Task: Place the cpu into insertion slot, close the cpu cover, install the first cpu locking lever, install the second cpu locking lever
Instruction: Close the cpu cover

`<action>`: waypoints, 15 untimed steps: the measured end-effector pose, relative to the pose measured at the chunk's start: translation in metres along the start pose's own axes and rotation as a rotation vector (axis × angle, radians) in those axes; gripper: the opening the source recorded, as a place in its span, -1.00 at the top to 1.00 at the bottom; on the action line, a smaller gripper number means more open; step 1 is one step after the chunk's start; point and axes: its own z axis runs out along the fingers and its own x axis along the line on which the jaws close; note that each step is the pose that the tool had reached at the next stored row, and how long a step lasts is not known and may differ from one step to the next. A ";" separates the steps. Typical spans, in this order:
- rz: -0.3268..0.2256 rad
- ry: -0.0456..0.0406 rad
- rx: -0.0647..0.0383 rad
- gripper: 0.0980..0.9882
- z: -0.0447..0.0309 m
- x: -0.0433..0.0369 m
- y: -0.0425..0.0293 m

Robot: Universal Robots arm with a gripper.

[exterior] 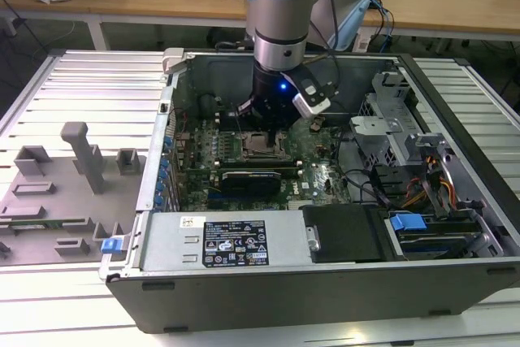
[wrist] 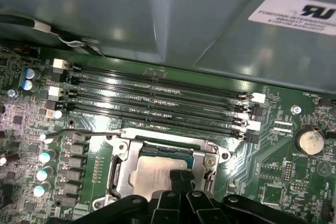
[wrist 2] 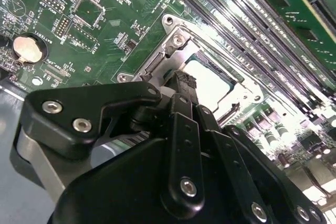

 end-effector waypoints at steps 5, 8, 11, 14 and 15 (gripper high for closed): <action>0.000 0.0000 0.000 0.98 -0.0032 0.0002 0.0001; 0.000 -0.0021 0.001 0.98 -0.0034 0.0136 0.0022; 0.000 -0.0037 0.001 0.98 -0.0035 0.0239 0.0039; 0.000 -0.0041 0.001 0.98 -0.0034 0.0315 0.0052; 0.000 -0.0042 0.001 0.98 -0.0033 0.0336 0.0055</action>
